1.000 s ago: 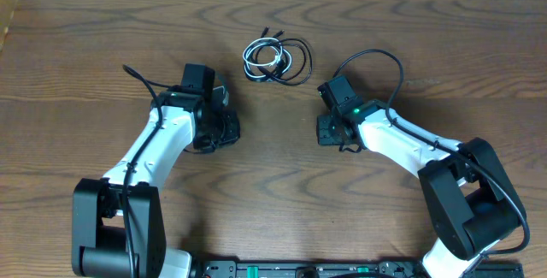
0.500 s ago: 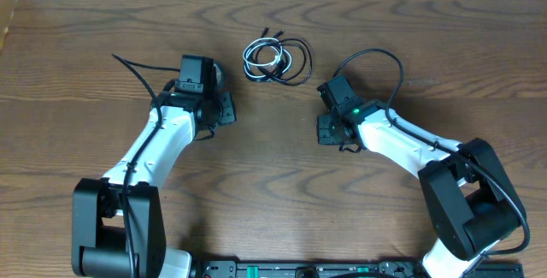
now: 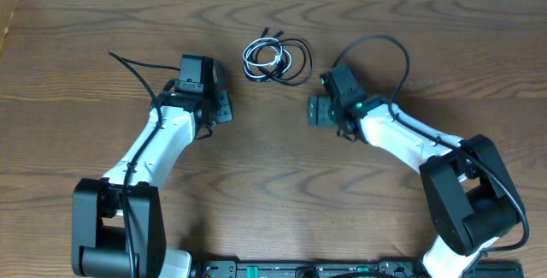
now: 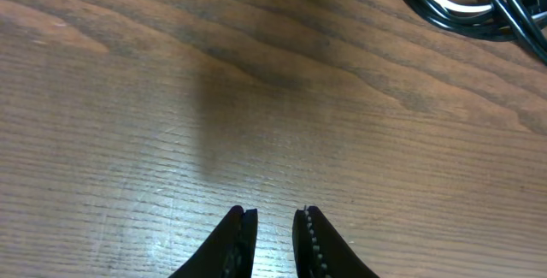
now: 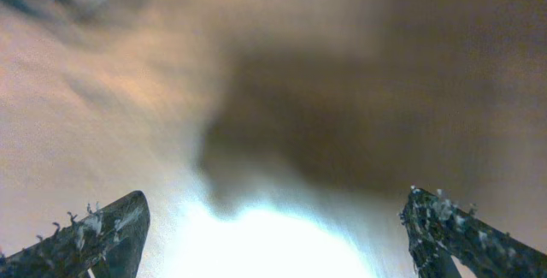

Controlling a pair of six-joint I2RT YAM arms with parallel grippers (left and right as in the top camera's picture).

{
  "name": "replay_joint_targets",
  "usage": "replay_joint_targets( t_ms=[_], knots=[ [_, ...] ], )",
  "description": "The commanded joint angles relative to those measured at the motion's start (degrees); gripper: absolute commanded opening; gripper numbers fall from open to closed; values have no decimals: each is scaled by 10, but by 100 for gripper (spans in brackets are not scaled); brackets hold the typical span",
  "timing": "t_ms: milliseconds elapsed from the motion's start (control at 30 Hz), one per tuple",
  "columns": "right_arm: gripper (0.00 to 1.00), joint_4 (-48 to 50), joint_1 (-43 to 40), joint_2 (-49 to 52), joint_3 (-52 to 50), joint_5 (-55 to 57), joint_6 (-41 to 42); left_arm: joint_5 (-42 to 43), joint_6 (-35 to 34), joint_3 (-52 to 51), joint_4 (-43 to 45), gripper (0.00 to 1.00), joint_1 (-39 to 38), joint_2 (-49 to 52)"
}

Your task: Untangle cables

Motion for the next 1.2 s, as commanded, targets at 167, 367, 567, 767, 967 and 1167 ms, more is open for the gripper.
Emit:
replay_joint_targets(
  t_ms=[167, 367, 567, 767, 967, 1167],
  knots=[
    [97, 137, 0, 4, 26, 7, 2, -14, -5, -1, 3, 11, -1, 5],
    [99, 179, 0, 10, 26, 35, -1, -13, -48, -1, 2, 7, -2, 5],
    [99, 247, 0, 36, 26, 52, -7, -2, -55, -1, 3, 8, -2, 5],
    [99, 294, 0, 75, 26, 43, -7, -2, -55, -1, 3, 8, -1, 5],
    [99, 294, 0, 107, 26, 35, -7, -2, -55, -1, 3, 8, -1, 5],
    [99, 296, 0, 105, 26, 34, -8, -2, -55, -1, 3, 8, -1, 5]
  ],
)
